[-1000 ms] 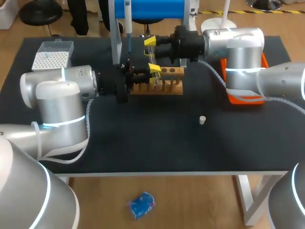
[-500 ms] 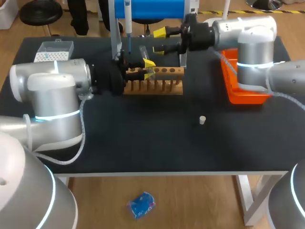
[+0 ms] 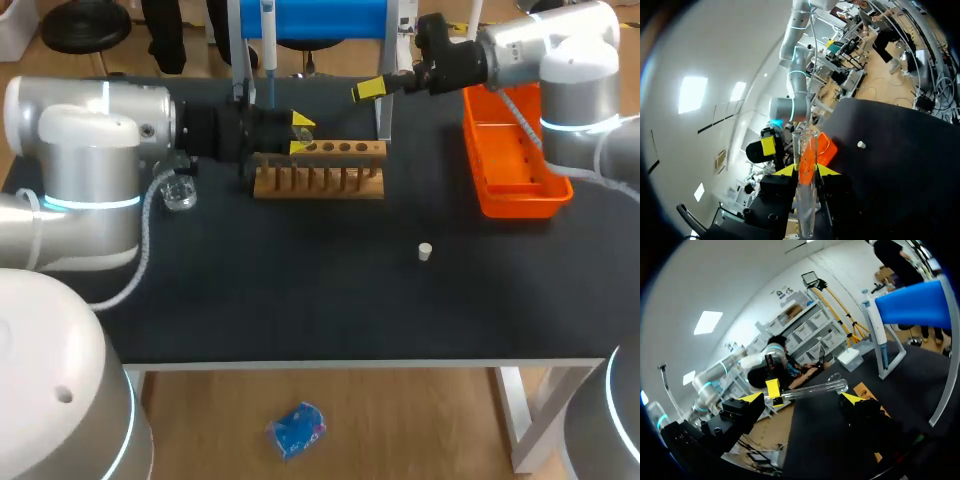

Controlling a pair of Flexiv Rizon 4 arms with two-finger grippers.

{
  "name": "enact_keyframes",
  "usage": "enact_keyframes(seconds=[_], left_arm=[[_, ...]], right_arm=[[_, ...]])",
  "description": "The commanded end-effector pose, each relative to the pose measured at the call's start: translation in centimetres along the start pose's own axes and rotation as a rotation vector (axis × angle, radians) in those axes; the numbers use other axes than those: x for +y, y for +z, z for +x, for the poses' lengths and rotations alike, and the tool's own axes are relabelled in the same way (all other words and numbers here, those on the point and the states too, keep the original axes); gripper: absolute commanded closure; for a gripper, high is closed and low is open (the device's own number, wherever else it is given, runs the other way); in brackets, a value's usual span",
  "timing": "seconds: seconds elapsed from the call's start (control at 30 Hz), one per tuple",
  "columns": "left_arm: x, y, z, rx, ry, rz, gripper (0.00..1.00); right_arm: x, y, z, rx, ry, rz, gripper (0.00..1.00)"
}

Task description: Invert the test tube, pick up the pipette, mount the tip to pipette, aspirate from beaker and dispense into the tube, eject the tip, return the pipette, and cap with the stopper.

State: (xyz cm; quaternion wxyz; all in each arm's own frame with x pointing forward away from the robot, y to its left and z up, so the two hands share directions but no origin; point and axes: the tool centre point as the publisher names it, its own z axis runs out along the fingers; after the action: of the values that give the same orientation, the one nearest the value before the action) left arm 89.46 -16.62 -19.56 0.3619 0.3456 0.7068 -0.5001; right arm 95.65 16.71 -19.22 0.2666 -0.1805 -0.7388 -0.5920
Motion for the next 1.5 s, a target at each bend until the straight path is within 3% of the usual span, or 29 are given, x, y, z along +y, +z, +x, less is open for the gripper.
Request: enact_keyframes(seconds=[0.03, 0.23, 0.27, 0.33, 0.4, 0.43, 0.47, 0.57, 0.63, 0.67, 0.73, 0.8, 0.87, 1.37, 1.5], left_arm=[[0.3, -0.1, -0.3, 0.098, -0.002, 0.013, 1.00], [0.3, -0.1, -0.3, 0.098, -0.002, 0.013, 1.00], [0.5, -0.2, -0.6, 0.100, -0.065, -0.024, 1.00], [0.2, -0.5, -1.3, 0.071, -0.192, -0.007, 1.00], [0.2, -0.5, -2.1, 0.049, -0.253, -0.014, 1.00], [0.3, -0.5, -2.4, 0.045, -0.337, -0.015, 1.00], [0.4, -0.3, -2.7, 0.045, -0.345, 0.004, 1.00], [0.9, 0.2, -3.2, 0.016, -0.464, 0.010, 1.00], [1.2, 0.6, -3.5, 0.008, -0.508, 0.002, 1.00], [1.3, 0.9, -3.6, -0.012, -0.563, 0.041, 1.00], [1.8, 1.3, -3.9, -0.014, -0.592, 0.007, 1.00], [2.3, 1.7, -4.0, -0.025, -0.689, 0.051, 1.00], [3.3, 2.1, -4.1, -0.020, -0.727, 0.012, 1.00], [3.7, 2.3, -4.1, -0.023, -0.739, 0.014, 1.00], [4.2, 2.9, -4.7, -0.038, -0.762, 0.046, 1.00]], right_arm=[[0.3, -0.2, -0.1, 0.003, -0.149, 0.038, 0.00], [0.3, -0.2, -0.1, 0.003, -0.149, 0.038, 0.00], [0.1, -0.4, -0.4, -0.033, -0.195, 0.072, 0.00], [-0.5, -0.9, -0.9, -0.078, -0.261, 0.096, 0.00], [-1.2, -1.4, -1.3, -0.182, -0.382, 0.216, 0.00], [-1.6, -1.7, -1.3, -0.191, -0.406, 0.224, 0.00], [-1.9, -2.1, -1.4, -0.229, -0.453, 0.264, 0.00], [-2.8, -3.0, -1.7, -0.269, -0.558, 0.338, 0.00], [-3.7, -3.6, -1.9, -0.318, -0.639, 0.437, 0.00], [-4.0, -3.9, -1.9, -0.328, -0.655, 0.462, 0.00], [-4.5, -4.5, -2.2, -0.348, -0.714, 0.500, 0.00], [-5.2, -5.1, -2.3, -0.389, -0.812, 0.599, 0.00], [-5.7, -5.4, -2.3, -0.428, -0.893, 0.641, 0.00], [-5.9, -5.5, -2.5, -0.440, -0.905, 0.644, 0.00], [-6.4, -5.7, -3.5, -0.443, -0.860, 0.639, 0.00]])
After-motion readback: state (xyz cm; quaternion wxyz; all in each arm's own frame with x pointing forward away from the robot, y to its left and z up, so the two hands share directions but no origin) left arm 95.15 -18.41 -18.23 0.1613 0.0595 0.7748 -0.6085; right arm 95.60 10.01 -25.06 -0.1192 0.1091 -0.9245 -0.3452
